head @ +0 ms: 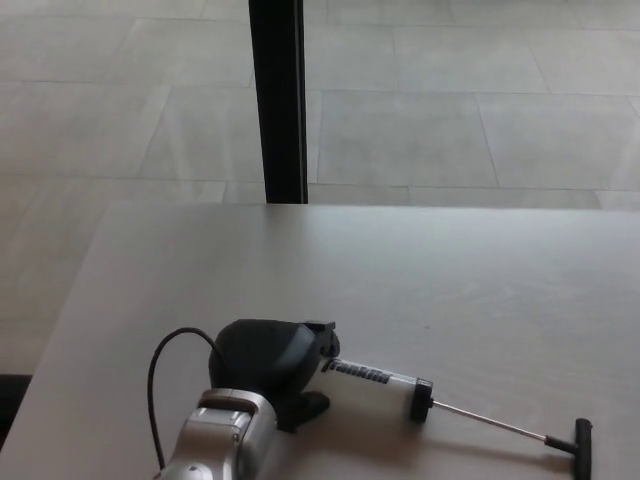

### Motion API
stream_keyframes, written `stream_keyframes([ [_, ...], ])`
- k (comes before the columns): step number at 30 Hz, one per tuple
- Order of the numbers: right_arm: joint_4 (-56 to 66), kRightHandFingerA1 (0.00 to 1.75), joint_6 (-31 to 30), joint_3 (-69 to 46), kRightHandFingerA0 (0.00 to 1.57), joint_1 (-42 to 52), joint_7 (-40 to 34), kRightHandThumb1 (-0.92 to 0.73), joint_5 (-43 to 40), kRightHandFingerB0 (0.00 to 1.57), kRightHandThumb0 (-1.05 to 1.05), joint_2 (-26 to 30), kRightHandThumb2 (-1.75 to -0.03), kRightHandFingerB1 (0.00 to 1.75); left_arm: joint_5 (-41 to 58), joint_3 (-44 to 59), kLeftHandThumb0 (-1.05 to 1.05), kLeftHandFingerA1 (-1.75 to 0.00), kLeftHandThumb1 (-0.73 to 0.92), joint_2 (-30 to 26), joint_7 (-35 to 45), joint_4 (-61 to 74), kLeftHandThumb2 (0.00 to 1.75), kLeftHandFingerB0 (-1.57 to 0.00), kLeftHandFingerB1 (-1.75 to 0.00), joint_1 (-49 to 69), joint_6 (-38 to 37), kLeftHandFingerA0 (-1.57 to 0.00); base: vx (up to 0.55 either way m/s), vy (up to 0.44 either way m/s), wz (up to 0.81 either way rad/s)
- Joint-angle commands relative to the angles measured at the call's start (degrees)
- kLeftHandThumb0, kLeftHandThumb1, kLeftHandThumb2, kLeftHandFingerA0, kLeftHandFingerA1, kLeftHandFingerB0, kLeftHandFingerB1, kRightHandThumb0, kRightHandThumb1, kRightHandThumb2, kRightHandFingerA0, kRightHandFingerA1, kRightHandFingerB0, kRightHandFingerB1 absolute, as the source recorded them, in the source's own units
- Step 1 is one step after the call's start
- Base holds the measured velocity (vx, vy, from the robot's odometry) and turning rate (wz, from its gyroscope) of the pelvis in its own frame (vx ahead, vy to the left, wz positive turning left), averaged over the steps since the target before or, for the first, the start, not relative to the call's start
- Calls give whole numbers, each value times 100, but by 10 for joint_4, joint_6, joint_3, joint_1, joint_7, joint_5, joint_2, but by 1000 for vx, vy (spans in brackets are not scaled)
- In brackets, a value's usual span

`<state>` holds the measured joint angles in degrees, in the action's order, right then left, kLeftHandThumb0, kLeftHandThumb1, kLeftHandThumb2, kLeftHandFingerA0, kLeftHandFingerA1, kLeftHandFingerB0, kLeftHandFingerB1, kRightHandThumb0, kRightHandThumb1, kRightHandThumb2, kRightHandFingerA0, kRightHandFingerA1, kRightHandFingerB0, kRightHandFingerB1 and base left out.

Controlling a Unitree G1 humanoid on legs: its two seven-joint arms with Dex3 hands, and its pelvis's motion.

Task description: The robot uses its left hand to lift the air pump kept on the middle of the desk and use the right hand to compress the handle

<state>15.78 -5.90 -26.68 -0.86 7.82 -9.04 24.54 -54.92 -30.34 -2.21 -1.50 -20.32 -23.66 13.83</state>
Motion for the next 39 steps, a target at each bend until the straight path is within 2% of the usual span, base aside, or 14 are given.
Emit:
stream_keyframes([
  [1, 0, 52, -5, 0, 39, -5, -7, -80, 3, 43, -65, -1, -65, 38, 16, -12, -51, -143, 74, 22, -3, -28, 65, -46, -57, -5, 11, -79, 0, 0, 0],
  [2, 1, 51, -5, 0, 39, -5, -8, -81, 4, 44, -65, -1, -64, 38, 11, -17, -47, -106, 57, 20, 0, -28, 102, -35, -61, -8, 13, -83, 0, 0, 0],
  [5, -4, 53, 2, -4, 38, -6, -6, -81, -1, 43, -65, -1, -64, 38, 1, -31, -57, -122, 70, 1, 27, -20, 61, -37, -51, -11, 13, -78, 0, 0, 0],
  [10, -3, 54, 2, -4, 39, -6, -7, -81, 5, 45, -65, 2, -64, 38, -31, -64, -68, -119, 51, -31, 54, -23, 89, -31, -56, -18, 25, -92, 0, 0, 0],
  [15, -6, 59, 9, -4, 40, -11, -12, -81, 9, 46, -64, -1, -65, 38, -50, -92, -69, -74, 65, -64, 107, 3, 60, -31, -39, -26, 37, -42, 0, 0, 0],
  [16, -5, 65, 10, -2, 38, -11, -15, -65, 15, 37, -61, 0, -105, 54, -56, -101, -69, -69, 64, -70, 115, 8, 60, -29, -37, -30, 30, -31, 0, 0, 0],
  [18, -3, 63, 5, -3, 37, -12, -15, -81, 11, 46, -62, -2, -64, 38, -57, -108, -70, -69, 62, -76, 117, 13, 58, -29, -37, -32, 26, -27, 0, 0, 0],
  [19, -3, 66, 8, -2, 35, -10, -15, -68, 15, 38, -63, -2, -106, 54, -59, -112, -71, -84, 62, -79, 117, 15, 59, -29, -39, -33, 24, -22, 0, 0, 0],
  [21, -6, 66, 18, -1, 35, -9, -14, -82, 21, 46, -63, -1, -65, 38, -66, -122, -73, -88, 57, -86, 111, 20, 60, -30, -39, -35, 15, -25, 0, 0, 0],
  [32, -9, 65, 26, -3, 32, 1, -9, -83, 18, 47, -60, -4, -65, 38, -83, -150, -75, -57, 64, -81, 127, 35, 60, -22, -34, -49, 17, -14, 0, 0, 0],
  [34, -11, 66, 30, -3, 32, 0, -9, -82, 17, 47, -59, -5, -65, 38, -79, -149, -39, -57, 35, -71, 132, 31, 98, 0, -49, -56, 16, -7, 0, 0, 0],
  [37, -7, 68, 25, -3, 31, 3, -11, -83, 24, 46, -60, -1, -65, 38, -74, -144, -88, -42, 70, -58, 144, 28, 61, -9, -31, -62, 21, 0, 0, 0, 0],
  [38, -5, 65, 21, -4, 28, 4, -11, -66, 23, 39, -57, -1, -105, 55, -70, -141, -88, -43, 69, -55, 142, 26, 61, -8, -32, -64, 19, 0, 0, 0, 0],
  [39, -5, 69, 20, -6, 30, 4, -9, -83, 18, 46, -58, -2, -65, 38, -64, -136, -89, -44, 69, -51, 141, 26, 61, -7, -31, -63, 18, 0, 0, 0, 0],
])
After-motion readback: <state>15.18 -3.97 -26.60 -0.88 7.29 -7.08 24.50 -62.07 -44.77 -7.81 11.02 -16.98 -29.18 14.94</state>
